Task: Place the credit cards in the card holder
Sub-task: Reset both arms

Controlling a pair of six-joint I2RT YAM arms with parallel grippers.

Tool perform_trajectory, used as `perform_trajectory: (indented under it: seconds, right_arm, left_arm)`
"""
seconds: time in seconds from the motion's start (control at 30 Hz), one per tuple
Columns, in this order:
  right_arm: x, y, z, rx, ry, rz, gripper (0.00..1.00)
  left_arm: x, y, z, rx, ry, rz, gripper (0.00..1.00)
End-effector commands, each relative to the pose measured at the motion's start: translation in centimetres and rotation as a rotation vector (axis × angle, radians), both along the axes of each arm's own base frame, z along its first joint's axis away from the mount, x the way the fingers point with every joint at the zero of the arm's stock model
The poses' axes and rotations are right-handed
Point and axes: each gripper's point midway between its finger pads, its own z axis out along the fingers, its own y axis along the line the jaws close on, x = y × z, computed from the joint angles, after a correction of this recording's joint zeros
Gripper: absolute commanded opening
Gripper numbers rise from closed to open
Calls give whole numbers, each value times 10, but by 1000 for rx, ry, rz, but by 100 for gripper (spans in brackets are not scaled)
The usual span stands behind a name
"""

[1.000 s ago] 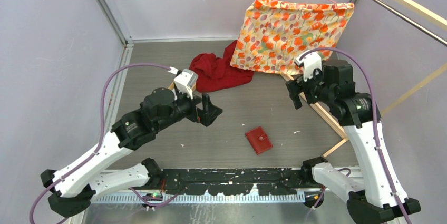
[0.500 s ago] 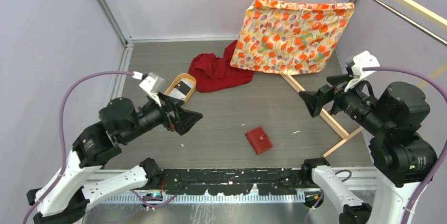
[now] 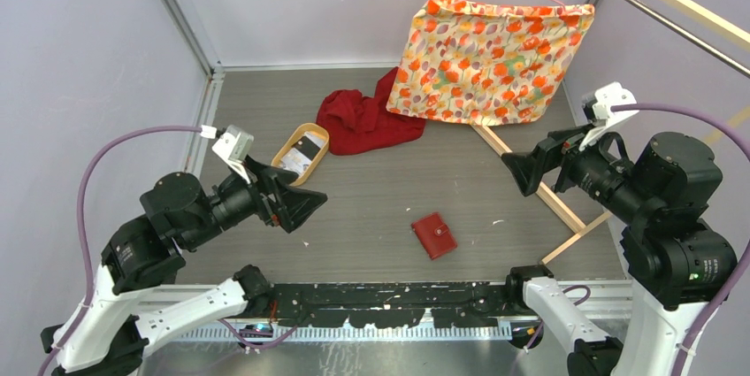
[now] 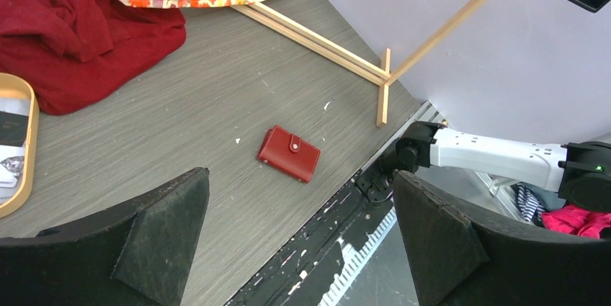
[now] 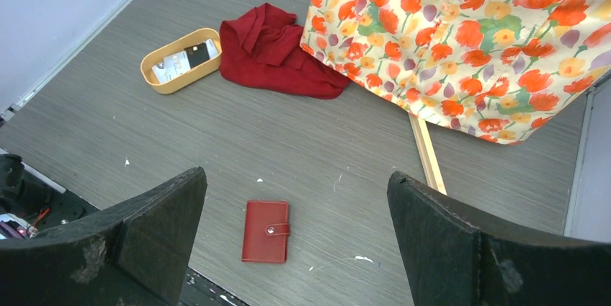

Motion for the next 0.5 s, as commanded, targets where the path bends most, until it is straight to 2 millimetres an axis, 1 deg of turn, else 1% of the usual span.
perform_trajectory:
  seconds: [0.0, 0.47]
  right_arm:
    - [-1, 3, 4, -2, -7, 24, 100]
    - [5, 5, 5, 12, 10, 34, 100]
  left_arm:
    - [-6, 8, 13, -32, -22, 3, 100]
    - [-8, 14, 14, -31, -44, 7, 100]
